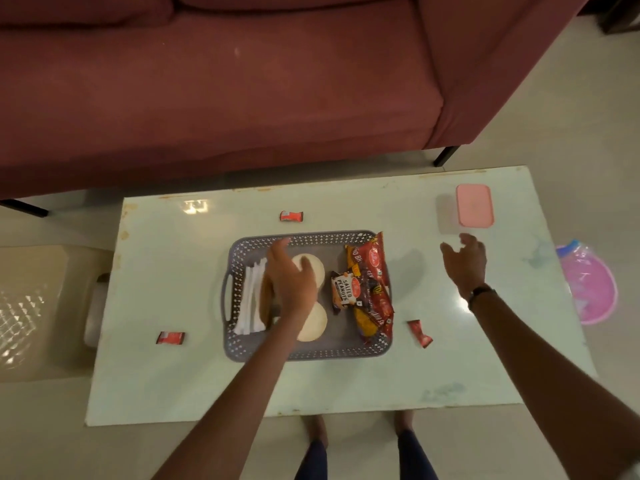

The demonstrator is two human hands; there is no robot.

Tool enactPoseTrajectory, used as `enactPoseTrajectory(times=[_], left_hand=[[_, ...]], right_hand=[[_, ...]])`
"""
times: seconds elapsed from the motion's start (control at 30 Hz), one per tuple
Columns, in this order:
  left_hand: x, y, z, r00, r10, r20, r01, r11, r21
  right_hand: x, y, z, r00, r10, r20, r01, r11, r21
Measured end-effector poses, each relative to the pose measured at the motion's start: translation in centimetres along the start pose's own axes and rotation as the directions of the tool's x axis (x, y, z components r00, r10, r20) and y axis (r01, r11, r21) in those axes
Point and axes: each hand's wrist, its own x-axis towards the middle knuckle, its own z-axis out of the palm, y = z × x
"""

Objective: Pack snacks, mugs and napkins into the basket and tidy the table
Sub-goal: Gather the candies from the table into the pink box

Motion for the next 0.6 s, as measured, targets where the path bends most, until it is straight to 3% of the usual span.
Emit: enactPoseTrajectory(times=[0.1, 0.27, 0.43, 0.6], left_hand=[[-1.9, 4.2, 5.4, 0.994, 0.002, 0.113, 0.015, 0.987, -0.157], [-4.6, 8.5, 13.0, 0.972, -0.104, 0.213, 0.174, 0.922, -0.346], [-5.9, 9.2, 17.0, 0.933, -0.202, 0.299, 0.319, 0.850, -0.420], [-6.0, 7.4, 18.9, 0.907, -0.249, 0.340, 0.375, 0.845, -0.381]], right_hand=[[3.6, 0.2, -2.0, 0.997, -0.071, -0.012, 0.068, 0.982, -0.178], [8.7, 0.1, -2.7, 0.994, -0.097, 0.056, 0.109, 0.950, -0.293], [13.0, -0.2, -1.8, 0.990, -0.092, 0.107, 0.125, 0.924, -0.360], [13.8, 0.3, -1.5, 0.988, -0.088, 0.130, 0.140, 0.868, -0.477]])
